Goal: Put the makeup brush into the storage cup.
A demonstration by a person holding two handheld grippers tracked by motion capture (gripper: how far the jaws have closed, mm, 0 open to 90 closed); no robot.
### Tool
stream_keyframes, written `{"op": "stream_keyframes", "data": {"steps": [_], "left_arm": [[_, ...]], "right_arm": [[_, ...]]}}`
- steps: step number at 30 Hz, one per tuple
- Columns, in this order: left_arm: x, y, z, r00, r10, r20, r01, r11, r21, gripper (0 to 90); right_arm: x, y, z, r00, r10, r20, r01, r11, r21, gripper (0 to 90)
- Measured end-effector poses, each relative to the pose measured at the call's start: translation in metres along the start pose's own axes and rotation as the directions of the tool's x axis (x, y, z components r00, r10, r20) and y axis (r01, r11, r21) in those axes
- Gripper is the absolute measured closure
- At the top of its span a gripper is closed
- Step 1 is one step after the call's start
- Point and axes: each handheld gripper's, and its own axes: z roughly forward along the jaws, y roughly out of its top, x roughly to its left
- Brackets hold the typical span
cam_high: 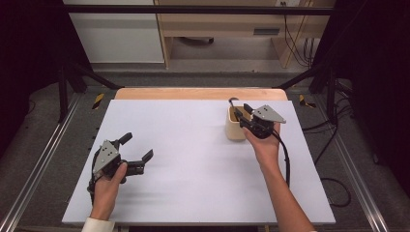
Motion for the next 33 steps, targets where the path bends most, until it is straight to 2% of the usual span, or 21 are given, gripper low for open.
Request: {"op": "stream_keyframes", "data": {"steps": [5,8,10,13,18,27,33], "left_arm": [[0.002,-0.001,-0.001,1.0000,-0.007,-0.006,0.007,1.0000,-0.001,1.5],[0.003,-0.001,-0.001,0.9999,-0.009,-0.007,0.009,1.0000,-0.003,1.5],[0.002,0.000,-0.001,0.9999,-0.008,-0.007,0.008,1.0000,-0.004,1.4],[0.003,-0.001,-0.001,0.9999,-0.009,-0.009,0.009,1.0000,-0.003,1.4],[0.003,-0.001,-0.001,1.0000,-0.005,-0.007,0.005,1.0000,0.004,1.4],[0.002,0.000,-0.005,1.0000,-0.005,-0.006,0.005,1.0000,-0.007,1.3],[0.002,0.001,-0.004,1.0000,-0.005,-0.004,0.005,1.0000,-0.004,1.2]], "right_arm": [[-0.002,0.006,-0.012,0.9999,0.015,0.004,-0.015,1.000,0.000,40.0],[-0.001,0.009,-0.016,0.9998,0.003,0.018,-0.003,1.000,-0.003,29.7],[0.000,0.010,-0.017,0.9997,0.020,0.011,-0.020,1.000,0.004,22.7],[0.003,0.012,-0.019,0.9998,0.001,0.020,-0.001,1.000,0.002,17.8],[0.006,0.014,-0.021,0.9996,0.017,0.021,-0.017,1.000,0.008,9.4],[0.016,0.014,-0.028,0.9998,-0.018,-0.003,0.018,1.000,0.019,5.0],[0.021,0.015,-0.037,0.9996,-0.005,-0.027,0.005,1.000,0.012,4.5]]}}
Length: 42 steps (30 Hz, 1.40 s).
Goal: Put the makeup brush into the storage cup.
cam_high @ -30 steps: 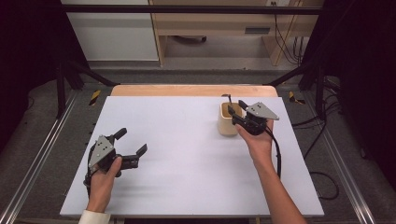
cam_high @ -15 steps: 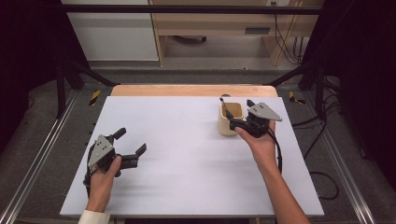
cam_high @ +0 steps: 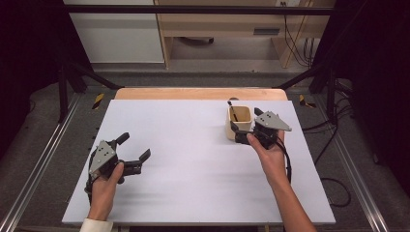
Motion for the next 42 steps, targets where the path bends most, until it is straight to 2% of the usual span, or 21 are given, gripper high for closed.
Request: {"op": "stream_keyframes", "data": {"steps": [7,12,18,22,28,34,39,42], "left_arm": [[-0.005,0.002,0.003,0.9999,0.009,0.011,-0.009,0.9999,0.009,1.1],[-0.008,0.005,0.004,0.9995,0.024,0.020,-0.024,0.9993,0.028,1.0],[-0.007,0.007,0.000,0.9993,0.034,0.017,-0.035,0.9988,0.035,1.0],[-0.006,0.007,-0.004,0.9994,0.032,0.011,-0.033,0.9989,0.035,1.1],[-0.004,0.005,-0.012,0.9997,0.024,-0.004,-0.024,0.9997,0.009,1.0],[0.001,0.003,-0.016,0.9997,0.017,-0.019,-0.017,0.9998,0.004,1.0],[0.004,0.000,-0.018,0.9996,0.010,-0.028,-0.010,0.9999,0.005,1.0],[0.004,-0.001,-0.018,0.9996,0.009,-0.027,-0.009,0.9999,0.008,0.9]], "right_arm": [[0.000,-0.003,-0.011,0.9996,0.017,-0.021,-0.017,1.000,0.001,4.8],[-0.005,-0.005,-0.019,0.9992,0.038,-0.010,-0.038,0.999,0.000,5.1],[-0.008,-0.007,-0.029,0.9992,0.037,-0.017,-0.037,0.999,0.010,5.3],[-0.011,-0.009,-0.034,0.9991,0.039,-0.018,-0.039,0.999,0.005,5.3],[-0.015,-0.014,-0.043,0.9987,0.051,-0.006,-0.051,0.999,0.005,5.8],[-0.021,-0.021,-0.051,0.9981,0.061,0.005,-0.061,0.998,0.000,6.6],[-0.025,-0.025,-0.059,0.9975,0.067,0.020,-0.067,0.998,0.002,3.8],[-0.027,-0.026,-0.063,0.9981,0.056,0.024,-0.056,0.998,0.000,3.2]]}}
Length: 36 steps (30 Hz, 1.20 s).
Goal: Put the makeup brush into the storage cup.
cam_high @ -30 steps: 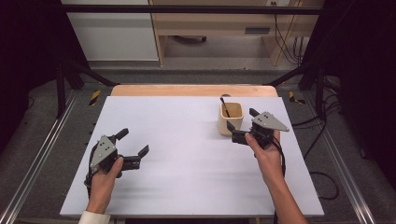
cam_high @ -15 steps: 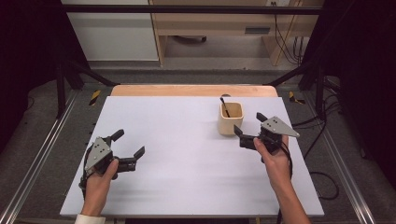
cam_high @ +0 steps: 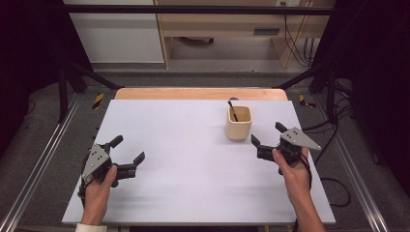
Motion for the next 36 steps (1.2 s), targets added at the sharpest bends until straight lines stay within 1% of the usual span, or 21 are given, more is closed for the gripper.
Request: {"op": "stream_keyframes", "data": {"steps": [4,5,11,20,26,27,31,32,36], "left_arm": [[0.000,-0.001,0.000,1.0000,-0.002,0.001,0.002,1.0000,0.000,0.8],[0.000,-0.001,0.000,1.0000,-0.003,0.001,0.003,1.0000,-0.001,0.8],[0.000,-0.002,-0.001,1.0000,-0.003,0.005,0.003,1.0000,-0.001,0.8],[0.000,-0.005,-0.003,1.0000,-0.003,0.003,0.003,1.0000,-0.002,0.7],[0.000,-0.006,-0.005,1.0000,-0.005,0.002,0.005,1.0000,-0.007,0.8],[0.000,-0.006,-0.005,1.0000,-0.006,0.002,0.006,1.0000,-0.008,0.8],[0.000,-0.007,-0.005,1.0000,-0.004,0.002,0.004,1.0000,-0.009,0.8],[0.000,-0.007,-0.005,1.0000,-0.004,0.003,0.004,0.9999,-0.010,0.7],[-0.001,-0.007,-0.005,1.0000,0.000,0.007,0.000,0.9999,-0.012,0.7]], "right_arm": [[-0.001,-0.003,-0.006,1.0000,-0.006,0.003,0.006,1.000,0.004,3.1],[-0.002,-0.004,-0.007,0.9999,-0.014,0.002,0.014,1.000,0.002,3.1],[-0.005,-0.009,-0.014,0.9999,-0.011,0.009,0.011,1.000,0.000,3.3],[-0.011,-0.016,-0.026,0.9994,-0.014,0.032,0.014,1.000,-0.010,3.3],[-0.013,-0.022,-0.033,0.9990,-0.017,0.041,0.017,1.000,-0.019,2.8],[-0.014,-0.023,-0.034,0.9988,-0.024,0.044,0.025,0.999,-0.024,2.7],[-0.014,-0.028,-0.038,0.9981,-0.028,0.056,0.030,0.999,-0.038,2.7],[-0.015,-0.030,-0.039,0.9976,-0.036,0.059,0.038,0.998,-0.044,2.7],[-0.015,-0.036,-0.043,0.9973,-0.036,0.063,0.040,0.998,-0.052,2.8]]}}
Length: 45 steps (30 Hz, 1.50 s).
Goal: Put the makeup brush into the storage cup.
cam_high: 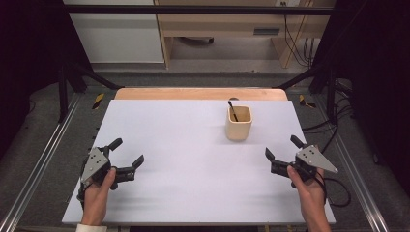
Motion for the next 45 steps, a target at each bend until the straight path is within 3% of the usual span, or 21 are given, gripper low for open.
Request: {"op": "stream_keyframes", "data": {"steps": [17,32,41,45], "left_arm": [[-0.002,-0.011,0.000,0.9997,0.018,0.018,-0.018,0.9998,-0.008,0.7],[-0.001,-0.013,-0.002,0.9995,0.025,0.021,-0.025,0.9996,-0.016,0.6],[-0.001,-0.014,-0.003,0.9996,0.017,0.021,-0.016,0.9997,-0.017,0.6],[0.000,-0.014,-0.006,0.9998,0.001,0.018,-0.001,0.9998,-0.022,0.6]], "right_arm": [[0.005,-0.018,-0.001,0.9996,-0.029,-0.004,0.029,0.999,-0.013,2.7],[0.015,-0.027,0.009,0.9994,-0.033,-0.008,0.033,0.999,-0.038,2.7],[0.021,-0.030,0.014,0.9993,-0.025,-0.029,0.024,0.999,-0.049,2.9],[0.022,-0.031,0.014,0.9988,0.005,-0.049,-0.008,0.998,-0.055,2.8]]}}
